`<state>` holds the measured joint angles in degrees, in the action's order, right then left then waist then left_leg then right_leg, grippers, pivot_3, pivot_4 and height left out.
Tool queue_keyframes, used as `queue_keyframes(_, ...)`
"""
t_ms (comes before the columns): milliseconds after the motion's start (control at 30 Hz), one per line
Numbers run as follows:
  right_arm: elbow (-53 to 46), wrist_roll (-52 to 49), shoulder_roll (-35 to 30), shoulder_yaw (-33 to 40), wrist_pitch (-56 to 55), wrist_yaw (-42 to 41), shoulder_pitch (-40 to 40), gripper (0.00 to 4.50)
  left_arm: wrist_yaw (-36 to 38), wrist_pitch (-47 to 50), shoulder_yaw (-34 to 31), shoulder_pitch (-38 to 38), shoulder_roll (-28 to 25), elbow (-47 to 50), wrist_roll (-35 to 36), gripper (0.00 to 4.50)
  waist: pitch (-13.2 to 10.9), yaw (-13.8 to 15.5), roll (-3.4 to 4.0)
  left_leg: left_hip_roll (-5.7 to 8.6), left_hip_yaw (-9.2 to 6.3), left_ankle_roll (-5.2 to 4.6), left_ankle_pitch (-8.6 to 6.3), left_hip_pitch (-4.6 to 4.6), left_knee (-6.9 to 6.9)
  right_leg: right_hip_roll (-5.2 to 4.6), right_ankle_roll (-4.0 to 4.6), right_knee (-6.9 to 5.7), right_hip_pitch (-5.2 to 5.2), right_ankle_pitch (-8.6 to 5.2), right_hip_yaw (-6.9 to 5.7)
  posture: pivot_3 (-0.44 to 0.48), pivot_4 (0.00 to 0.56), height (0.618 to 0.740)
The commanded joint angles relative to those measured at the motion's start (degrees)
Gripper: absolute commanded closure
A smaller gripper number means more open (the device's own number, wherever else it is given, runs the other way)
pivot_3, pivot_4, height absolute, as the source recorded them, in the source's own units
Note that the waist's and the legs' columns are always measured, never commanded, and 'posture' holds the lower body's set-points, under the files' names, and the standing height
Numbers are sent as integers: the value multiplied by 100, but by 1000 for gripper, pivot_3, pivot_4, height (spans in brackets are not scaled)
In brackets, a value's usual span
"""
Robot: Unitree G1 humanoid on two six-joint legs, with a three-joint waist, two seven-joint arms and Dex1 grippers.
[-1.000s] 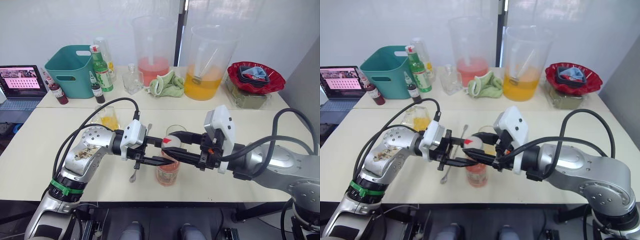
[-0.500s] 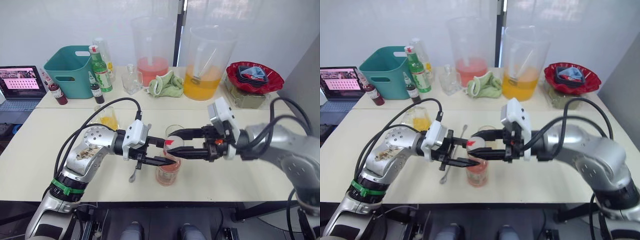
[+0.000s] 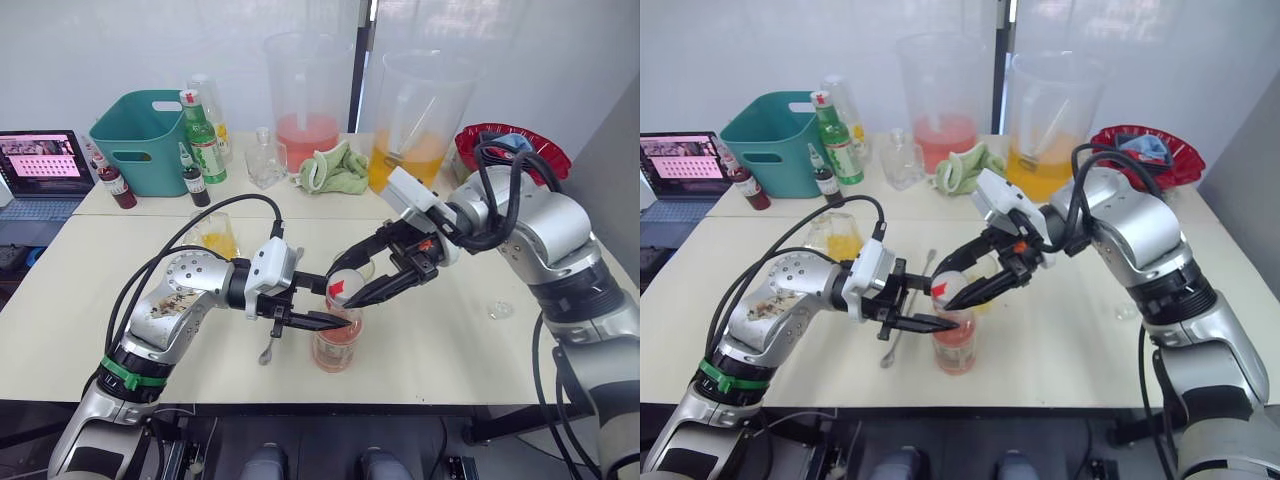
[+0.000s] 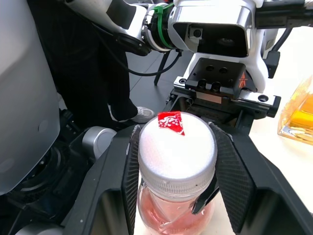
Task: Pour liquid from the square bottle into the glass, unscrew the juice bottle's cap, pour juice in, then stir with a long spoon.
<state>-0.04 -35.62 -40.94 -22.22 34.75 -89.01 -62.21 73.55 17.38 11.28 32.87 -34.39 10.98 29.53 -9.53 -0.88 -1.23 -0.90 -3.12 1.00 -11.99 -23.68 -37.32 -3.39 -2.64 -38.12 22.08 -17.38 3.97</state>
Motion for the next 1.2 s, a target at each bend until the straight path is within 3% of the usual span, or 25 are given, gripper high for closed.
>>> queue_keyframes(33,100,255,70,96,-77,-181,-207,2837,25,-26,86,-124,-99,-65,-247,2549,0,-2,0,-1,0,0,0,1,0,0,0,-1,0,0,-1,0,150,740)
queue_keyframes(667,-539,-411,244,1109,342,237,-195,2837,232,-230,186,-504,-245,-123,-373,2549,-2,1,1,1,0,0,0,-7,0,-2,1,-6,10,0,1,0,150,740)
queue_keyframes(1200,-425,-431,348,1236,384,31,-177,2837,286,-146,280,-353,-243,-149,-358,2549,4,-6,1,1,2,0,-1,25,10,-3,0,2,-18,0,-1,0,150,740)
